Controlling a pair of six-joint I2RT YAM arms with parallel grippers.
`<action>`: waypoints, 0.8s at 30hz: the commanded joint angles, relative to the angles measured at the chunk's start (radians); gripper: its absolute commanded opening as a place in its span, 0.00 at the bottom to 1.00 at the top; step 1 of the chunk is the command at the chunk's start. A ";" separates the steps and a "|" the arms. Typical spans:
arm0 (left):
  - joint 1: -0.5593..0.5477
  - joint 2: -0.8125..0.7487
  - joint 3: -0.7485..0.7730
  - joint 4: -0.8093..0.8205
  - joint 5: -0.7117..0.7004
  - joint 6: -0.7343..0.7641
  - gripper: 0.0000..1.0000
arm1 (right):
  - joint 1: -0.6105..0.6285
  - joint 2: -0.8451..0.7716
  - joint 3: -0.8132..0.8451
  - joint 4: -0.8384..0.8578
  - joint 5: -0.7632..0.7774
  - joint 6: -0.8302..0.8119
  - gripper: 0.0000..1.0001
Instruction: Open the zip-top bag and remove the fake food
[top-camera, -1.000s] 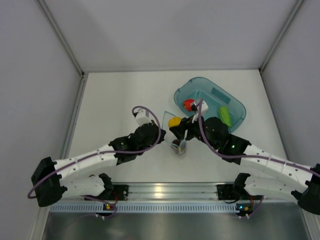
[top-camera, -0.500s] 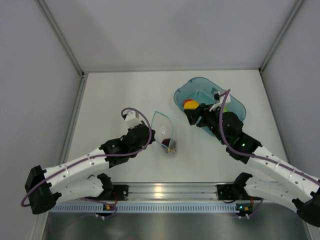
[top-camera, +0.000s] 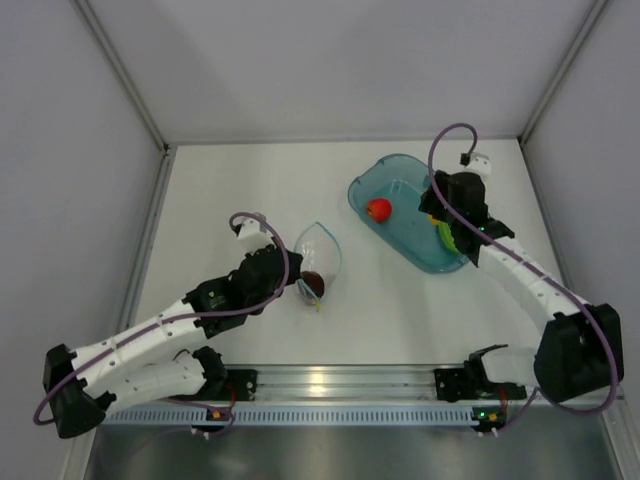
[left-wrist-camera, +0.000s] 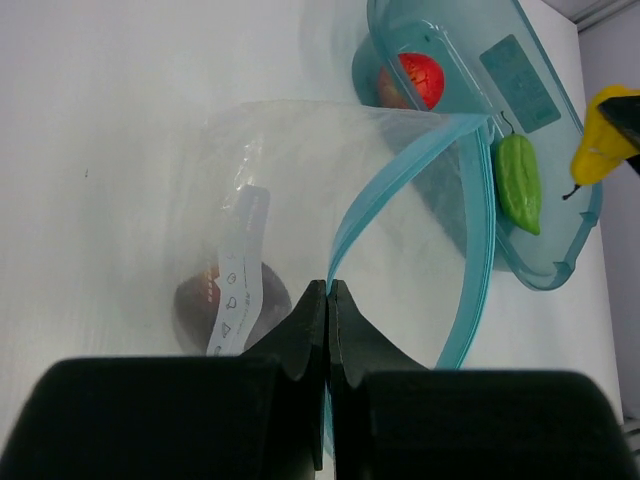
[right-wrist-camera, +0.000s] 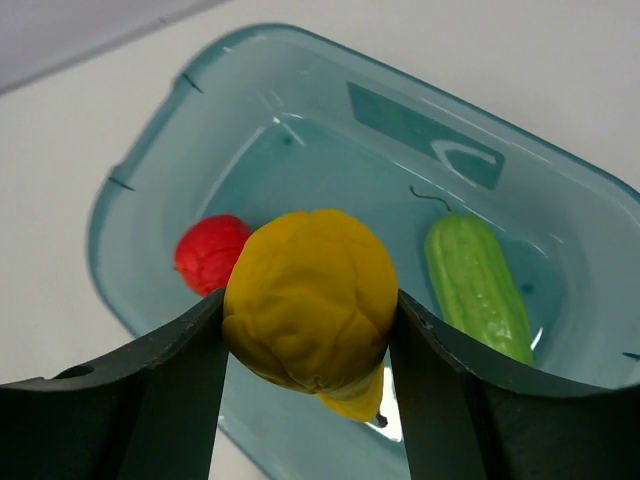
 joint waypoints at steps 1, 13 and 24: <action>0.005 -0.042 0.040 -0.004 0.003 0.031 0.00 | -0.047 0.097 0.060 -0.022 0.027 -0.026 0.60; 0.009 -0.008 0.057 -0.001 0.006 0.021 0.00 | -0.048 0.253 0.098 -0.040 0.003 -0.045 1.00; 0.007 0.019 0.083 0.004 -0.041 -0.082 0.00 | -0.033 -0.027 0.048 -0.089 -0.329 -0.030 0.86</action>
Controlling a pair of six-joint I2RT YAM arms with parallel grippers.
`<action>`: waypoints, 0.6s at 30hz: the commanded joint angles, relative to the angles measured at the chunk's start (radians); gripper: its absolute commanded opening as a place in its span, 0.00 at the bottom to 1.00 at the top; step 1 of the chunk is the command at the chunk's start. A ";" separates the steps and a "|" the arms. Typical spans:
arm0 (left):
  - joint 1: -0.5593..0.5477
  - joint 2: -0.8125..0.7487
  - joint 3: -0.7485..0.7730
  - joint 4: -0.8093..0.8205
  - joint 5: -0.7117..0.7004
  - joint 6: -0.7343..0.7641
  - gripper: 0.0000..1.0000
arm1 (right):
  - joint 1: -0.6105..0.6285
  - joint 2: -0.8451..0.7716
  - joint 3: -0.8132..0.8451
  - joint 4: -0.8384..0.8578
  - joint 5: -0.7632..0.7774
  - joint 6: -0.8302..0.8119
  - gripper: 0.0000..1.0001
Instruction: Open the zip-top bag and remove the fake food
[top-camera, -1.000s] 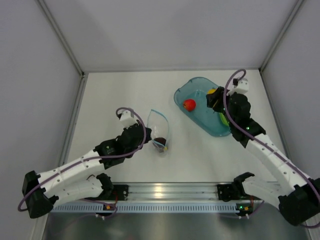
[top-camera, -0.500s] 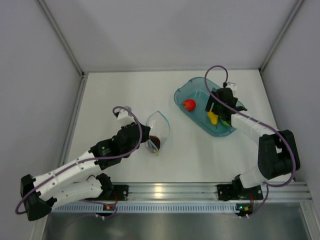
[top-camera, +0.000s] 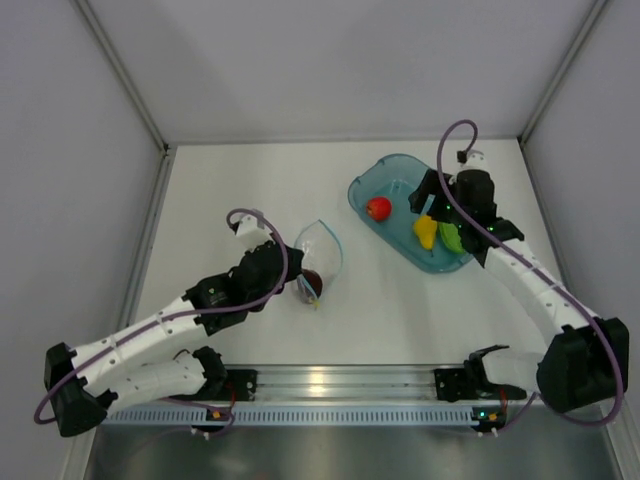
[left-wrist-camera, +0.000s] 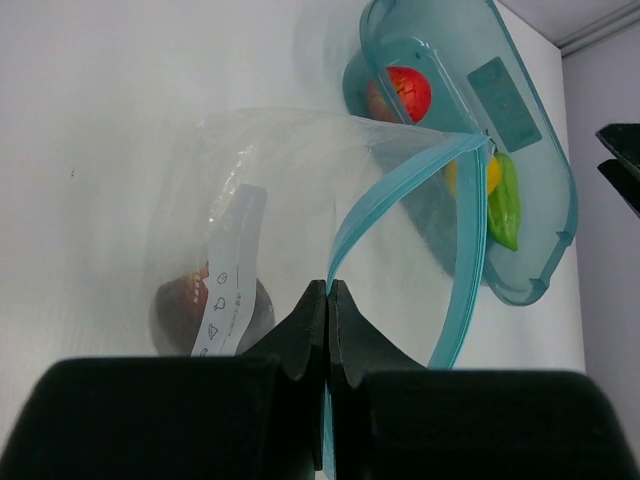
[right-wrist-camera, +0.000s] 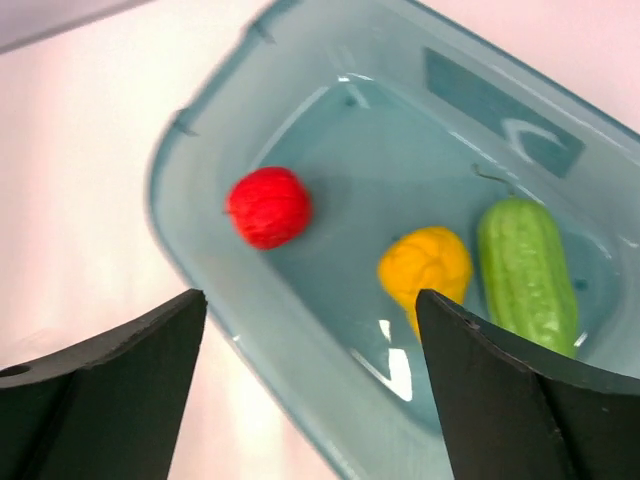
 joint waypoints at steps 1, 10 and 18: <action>0.002 0.012 0.043 0.022 -0.044 -0.060 0.00 | 0.016 -0.088 0.013 -0.034 -0.175 0.004 0.83; 0.002 0.040 0.014 0.023 -0.118 -0.132 0.00 | 0.265 -0.176 0.056 -0.159 -0.229 -0.003 0.45; 0.004 0.047 -0.031 0.037 -0.125 -0.247 0.00 | 0.610 -0.137 0.117 -0.157 0.010 0.056 0.40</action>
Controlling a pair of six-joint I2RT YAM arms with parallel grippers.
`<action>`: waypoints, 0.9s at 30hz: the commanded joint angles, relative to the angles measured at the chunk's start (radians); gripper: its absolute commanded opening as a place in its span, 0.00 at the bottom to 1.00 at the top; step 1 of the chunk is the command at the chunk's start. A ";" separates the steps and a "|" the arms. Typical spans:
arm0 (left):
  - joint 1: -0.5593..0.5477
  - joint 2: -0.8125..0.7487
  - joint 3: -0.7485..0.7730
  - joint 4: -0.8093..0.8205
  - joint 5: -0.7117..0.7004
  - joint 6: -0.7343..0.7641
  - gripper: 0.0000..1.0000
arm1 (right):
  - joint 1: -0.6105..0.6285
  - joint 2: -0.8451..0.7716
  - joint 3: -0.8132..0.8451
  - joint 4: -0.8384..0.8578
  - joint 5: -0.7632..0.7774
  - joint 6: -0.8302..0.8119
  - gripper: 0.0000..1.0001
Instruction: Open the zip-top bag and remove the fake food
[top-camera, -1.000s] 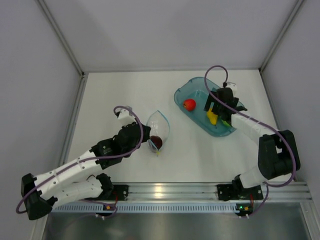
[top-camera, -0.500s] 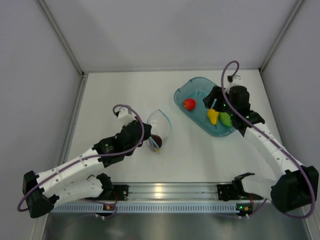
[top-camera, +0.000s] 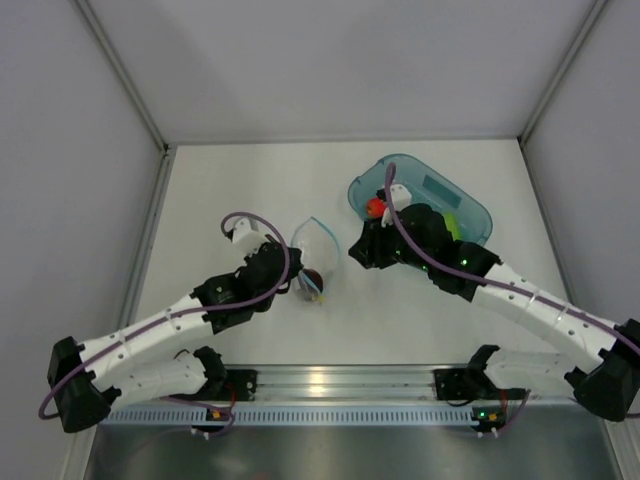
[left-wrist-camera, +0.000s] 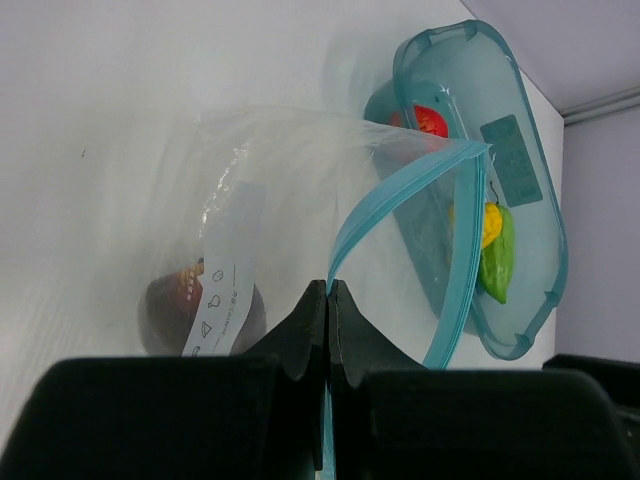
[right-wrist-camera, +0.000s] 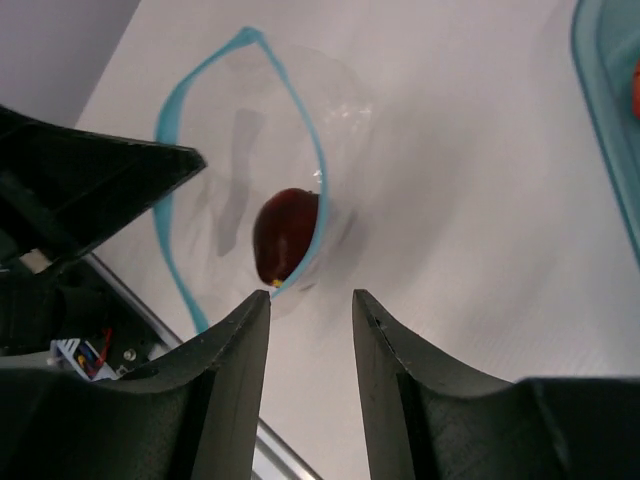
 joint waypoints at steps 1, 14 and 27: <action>0.004 0.005 -0.027 0.044 -0.028 -0.083 0.00 | 0.108 0.030 0.088 0.038 0.133 0.039 0.39; 0.002 0.031 -0.118 0.195 0.064 -0.186 0.00 | 0.251 0.334 0.257 0.047 0.306 0.091 0.30; -0.002 -0.084 -0.182 0.218 0.102 -0.243 0.00 | 0.251 0.601 0.372 -0.019 0.376 0.171 0.24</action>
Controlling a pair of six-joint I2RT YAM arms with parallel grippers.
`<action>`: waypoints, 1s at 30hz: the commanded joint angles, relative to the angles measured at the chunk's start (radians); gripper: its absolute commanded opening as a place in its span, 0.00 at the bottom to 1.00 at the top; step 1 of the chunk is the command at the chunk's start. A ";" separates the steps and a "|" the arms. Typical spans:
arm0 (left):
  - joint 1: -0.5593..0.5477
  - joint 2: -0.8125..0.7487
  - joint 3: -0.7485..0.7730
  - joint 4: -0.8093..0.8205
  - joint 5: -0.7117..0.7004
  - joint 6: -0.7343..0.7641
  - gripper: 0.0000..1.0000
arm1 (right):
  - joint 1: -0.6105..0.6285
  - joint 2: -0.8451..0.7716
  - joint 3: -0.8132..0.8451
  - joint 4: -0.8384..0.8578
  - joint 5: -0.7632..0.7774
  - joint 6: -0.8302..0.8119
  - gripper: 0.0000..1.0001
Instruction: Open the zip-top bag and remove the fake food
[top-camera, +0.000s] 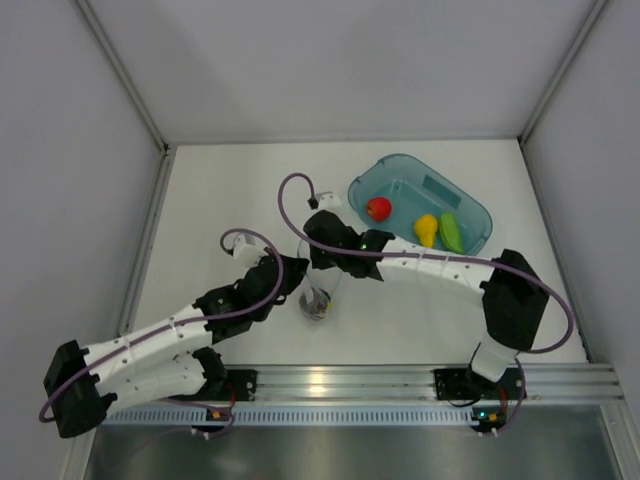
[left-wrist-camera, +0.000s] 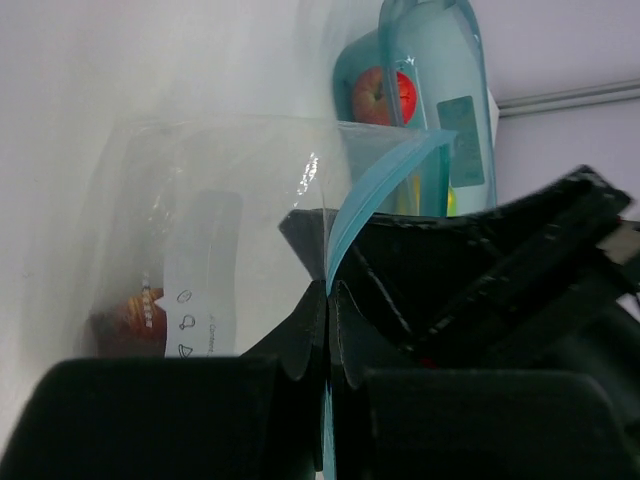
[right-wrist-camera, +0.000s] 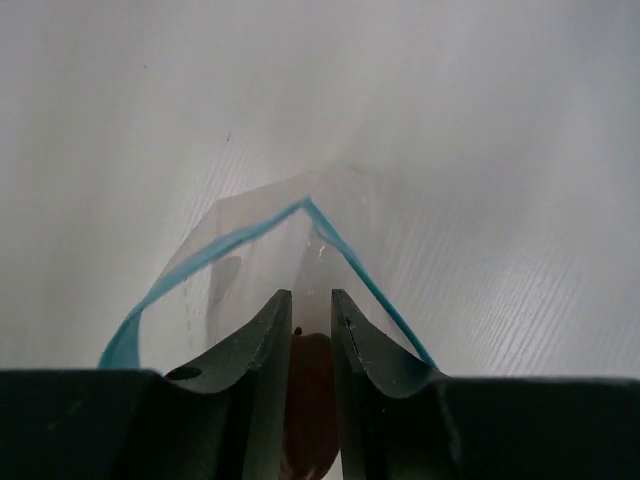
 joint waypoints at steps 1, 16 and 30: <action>-0.003 -0.054 -0.021 0.061 0.001 -0.038 0.00 | 0.018 0.038 0.044 0.011 0.025 0.052 0.23; -0.006 -0.128 -0.060 0.103 -0.045 0.018 0.00 | 0.016 0.109 0.045 -0.152 0.370 0.003 0.18; 0.005 0.058 -0.006 0.102 0.088 0.159 0.00 | 0.013 -0.051 -0.025 -0.203 0.094 -0.162 0.18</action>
